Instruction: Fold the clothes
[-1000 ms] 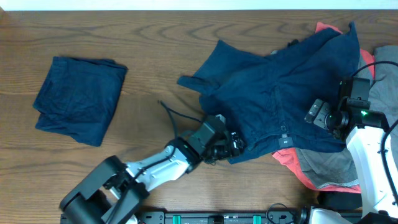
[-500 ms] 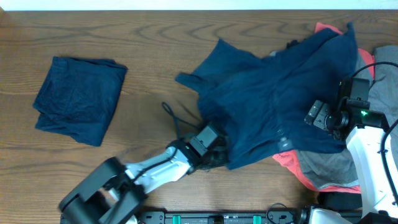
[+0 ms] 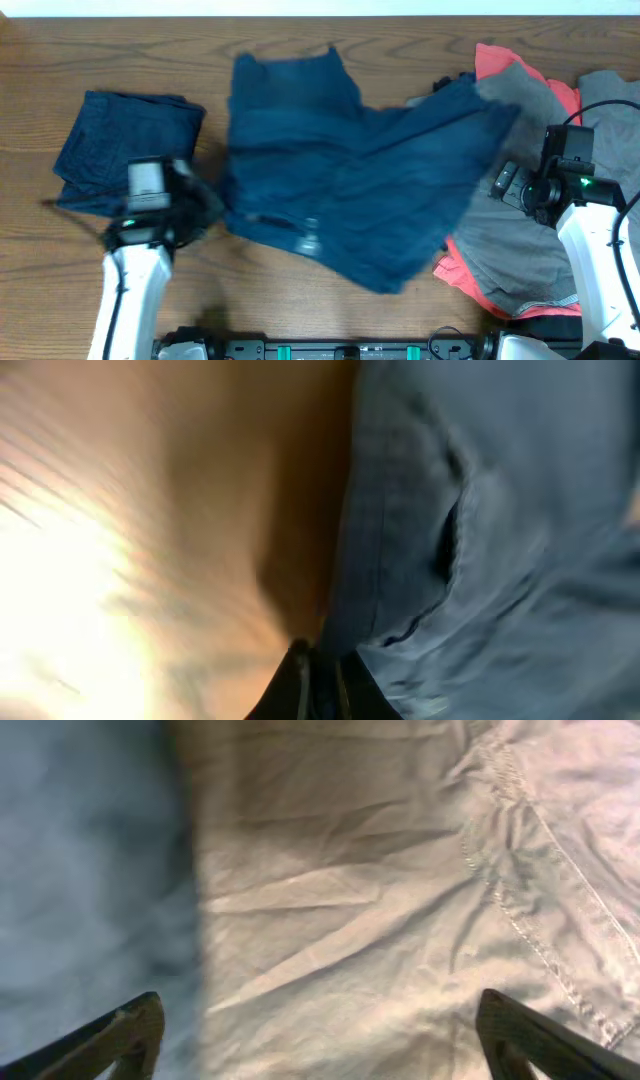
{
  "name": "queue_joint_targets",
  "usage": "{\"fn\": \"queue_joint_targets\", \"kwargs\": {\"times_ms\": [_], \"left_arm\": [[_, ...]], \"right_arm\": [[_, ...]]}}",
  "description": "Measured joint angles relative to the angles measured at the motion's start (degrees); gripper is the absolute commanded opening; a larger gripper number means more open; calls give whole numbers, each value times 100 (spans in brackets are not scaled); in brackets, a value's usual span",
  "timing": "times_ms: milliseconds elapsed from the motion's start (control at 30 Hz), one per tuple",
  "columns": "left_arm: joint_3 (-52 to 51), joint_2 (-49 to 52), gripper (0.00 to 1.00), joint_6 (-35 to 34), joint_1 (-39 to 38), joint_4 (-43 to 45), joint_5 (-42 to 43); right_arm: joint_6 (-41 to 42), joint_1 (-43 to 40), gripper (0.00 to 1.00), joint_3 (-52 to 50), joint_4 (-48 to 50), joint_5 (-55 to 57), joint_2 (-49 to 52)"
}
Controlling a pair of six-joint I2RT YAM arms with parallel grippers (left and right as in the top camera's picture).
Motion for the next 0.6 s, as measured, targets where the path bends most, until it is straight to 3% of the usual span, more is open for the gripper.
{"fn": "queue_joint_targets", "kwargs": {"times_ms": [67, 133, 233, 267, 367, 600], "left_arm": [[37, -103, 9, 63, 391, -85, 81], [42, -103, 24, 125, 610, -356, 118], [42, -76, 35, 138, 697, -815, 175], [42, -72, 45, 138, 693, -964, 203], [39, -70, 68, 144, 614, -1438, 256], [42, -68, 70, 125, 131, -1818, 450]], "right_arm": [[-114, 0, 79, 0, -4, -166, 15], [-280, 0, 49, 0, -46, -380, 98], [-348, 0, 7, 0, -151, -546, 284], [-398, 0, 1, 0, -177, -621, 393], [-470, 0, 1, 0, -205, -861, 667], [-907, 26, 1, 0, -284, -1751, 1449]]}}
